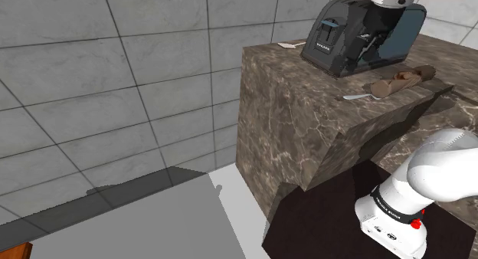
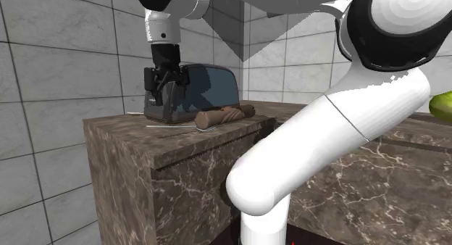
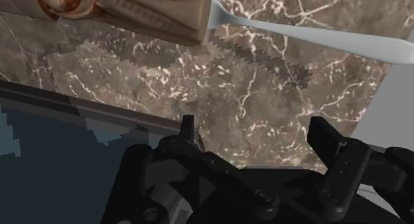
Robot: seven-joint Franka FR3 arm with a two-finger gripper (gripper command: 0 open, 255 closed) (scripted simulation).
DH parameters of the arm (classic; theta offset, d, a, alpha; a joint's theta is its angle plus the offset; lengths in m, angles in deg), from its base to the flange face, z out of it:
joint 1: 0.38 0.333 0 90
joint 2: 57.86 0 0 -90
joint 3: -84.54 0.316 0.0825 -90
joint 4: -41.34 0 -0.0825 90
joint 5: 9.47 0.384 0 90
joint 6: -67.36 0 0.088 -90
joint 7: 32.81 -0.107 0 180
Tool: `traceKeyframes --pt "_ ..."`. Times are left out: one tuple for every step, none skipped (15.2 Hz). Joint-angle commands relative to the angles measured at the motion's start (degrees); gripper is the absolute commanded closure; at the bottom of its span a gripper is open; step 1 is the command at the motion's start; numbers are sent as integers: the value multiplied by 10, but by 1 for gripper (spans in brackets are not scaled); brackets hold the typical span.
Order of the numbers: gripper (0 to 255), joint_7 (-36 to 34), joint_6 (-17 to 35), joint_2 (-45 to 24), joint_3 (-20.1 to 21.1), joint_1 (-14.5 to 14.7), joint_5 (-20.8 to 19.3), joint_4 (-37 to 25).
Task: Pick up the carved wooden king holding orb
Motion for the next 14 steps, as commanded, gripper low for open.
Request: traceKeyframes --pt "0 0 0 0 0 0 0 0" --pt "0 44 -3 27 -14 13 -9 18" --pt "0 89 -8 53 -29 27 -19 34" --pt "0 134 -13 79 -45 40 -31 49" --pt "0 179 -19 104 -62 53 -44 62" --pt "0 224 -26 129 -80 66 -58 73" --pt "0 270 -33 152 -98 79 -73 82" --pt "0 316 -41 174 -118 92 -89 90" --pt "0 363 -49 194 -138 105 -106 95" --pt "0 410 -58 213 -159 118 -124 98" --pt "0 457 -67 230 -180 131 -143 99" --pt "0 504 -75 246 -201 144 -162 98" --pt "0 551 -84 260 -223 159 -181 95" --pt "0 599 -93 272 -244 173 -200 90"
